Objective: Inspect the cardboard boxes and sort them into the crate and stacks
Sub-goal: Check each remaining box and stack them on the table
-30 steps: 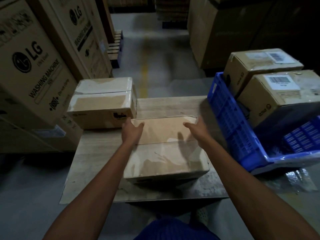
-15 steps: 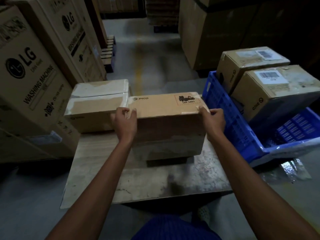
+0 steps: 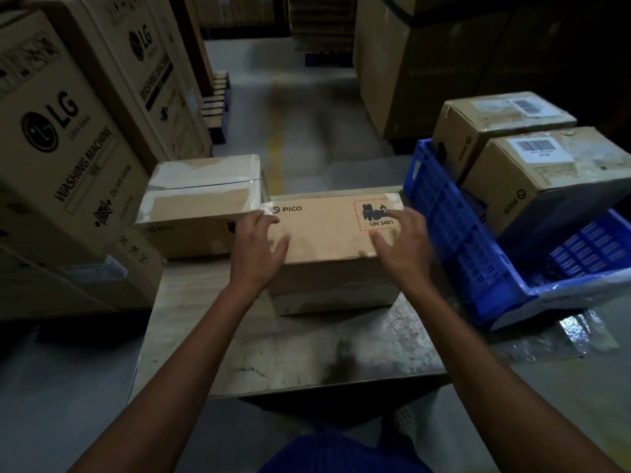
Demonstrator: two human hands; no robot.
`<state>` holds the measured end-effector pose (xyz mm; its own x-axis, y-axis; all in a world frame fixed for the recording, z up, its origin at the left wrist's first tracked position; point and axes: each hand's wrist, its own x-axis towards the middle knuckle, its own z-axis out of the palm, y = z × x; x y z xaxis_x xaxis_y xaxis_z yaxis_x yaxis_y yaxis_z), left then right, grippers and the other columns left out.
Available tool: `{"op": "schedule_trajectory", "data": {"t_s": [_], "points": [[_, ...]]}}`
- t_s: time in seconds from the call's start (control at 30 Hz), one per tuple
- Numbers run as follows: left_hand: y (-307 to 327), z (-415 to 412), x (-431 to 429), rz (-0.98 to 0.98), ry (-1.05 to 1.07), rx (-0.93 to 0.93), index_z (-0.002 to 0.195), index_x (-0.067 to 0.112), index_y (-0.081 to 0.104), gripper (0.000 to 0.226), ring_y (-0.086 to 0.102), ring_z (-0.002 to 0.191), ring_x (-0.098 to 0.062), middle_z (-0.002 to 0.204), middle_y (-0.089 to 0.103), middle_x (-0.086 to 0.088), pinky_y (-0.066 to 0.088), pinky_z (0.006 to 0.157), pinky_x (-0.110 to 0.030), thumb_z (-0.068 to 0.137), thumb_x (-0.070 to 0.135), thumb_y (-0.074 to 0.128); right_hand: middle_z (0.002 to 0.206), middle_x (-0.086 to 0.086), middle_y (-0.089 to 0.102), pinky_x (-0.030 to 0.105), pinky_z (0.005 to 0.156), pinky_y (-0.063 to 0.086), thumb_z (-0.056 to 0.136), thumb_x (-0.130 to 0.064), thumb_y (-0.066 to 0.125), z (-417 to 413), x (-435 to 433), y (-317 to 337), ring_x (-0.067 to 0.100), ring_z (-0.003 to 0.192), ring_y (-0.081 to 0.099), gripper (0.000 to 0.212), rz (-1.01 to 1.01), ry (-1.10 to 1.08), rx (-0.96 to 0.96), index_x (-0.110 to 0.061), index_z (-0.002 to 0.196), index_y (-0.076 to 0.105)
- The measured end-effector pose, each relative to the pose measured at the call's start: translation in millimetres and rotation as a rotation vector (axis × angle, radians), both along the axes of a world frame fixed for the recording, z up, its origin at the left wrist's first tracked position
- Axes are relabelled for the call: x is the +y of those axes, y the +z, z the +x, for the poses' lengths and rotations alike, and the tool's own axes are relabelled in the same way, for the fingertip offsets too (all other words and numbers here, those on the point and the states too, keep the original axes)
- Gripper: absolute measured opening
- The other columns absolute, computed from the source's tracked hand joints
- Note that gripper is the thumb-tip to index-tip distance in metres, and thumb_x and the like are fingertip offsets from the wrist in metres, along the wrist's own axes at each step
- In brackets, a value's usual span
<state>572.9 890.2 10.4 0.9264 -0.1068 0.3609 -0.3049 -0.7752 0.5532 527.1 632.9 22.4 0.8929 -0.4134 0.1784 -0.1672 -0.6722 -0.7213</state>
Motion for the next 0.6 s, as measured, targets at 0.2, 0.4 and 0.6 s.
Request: {"op": "schedule_trajectory", "data": {"t_s": [0.2, 0.4, 0.6], "points": [[-6, 9, -15, 0.345, -0.19, 0.177, 0.152, 0.013, 0.037, 0.059, 0.022, 0.15, -0.032, 0.161, 0.028, -0.016, 0.023, 0.119, -0.047, 0.101, 0.041, 0.049, 0.167, 0.006, 0.022, 0.047, 0.121, 0.022, 0.1, -0.044, 0.056, 32, 54, 17, 0.029, 0.155, 0.013, 0.063, -0.4, 0.483, 0.288, -0.024, 0.156, 0.035], [-17, 10, -14, 0.475, -0.15, 0.272, 0.156, 0.029, 0.028, 0.056, 0.009, 0.153, -0.025, 0.166, 0.014, -0.008, 0.012, 0.12, -0.054, 0.104, 0.049, 0.033, 0.151, 0.013, 0.04, 0.052, 0.103, 0.04, 0.1, -0.053, 0.047, 47, 62, 11, 0.036, 0.138, 0.035, 0.05, -0.647, 0.588, 0.487, -0.023, 0.141, 0.046], [16, 30, -18, 0.664, -0.236, 0.371, 0.157, 0.029, 0.022, 0.064, 0.02, 0.148, -0.033, 0.161, 0.021, -0.016, 0.019, 0.119, -0.055, 0.1, 0.053, 0.04, 0.125, 0.007, 0.06, 0.039, 0.081, 0.047, 0.094, -0.048, 0.062, 55, 63, 37, 0.026, 0.108, 0.055, 0.04, -0.62, 0.629, 0.54, -0.028, 0.128, 0.061]]}}
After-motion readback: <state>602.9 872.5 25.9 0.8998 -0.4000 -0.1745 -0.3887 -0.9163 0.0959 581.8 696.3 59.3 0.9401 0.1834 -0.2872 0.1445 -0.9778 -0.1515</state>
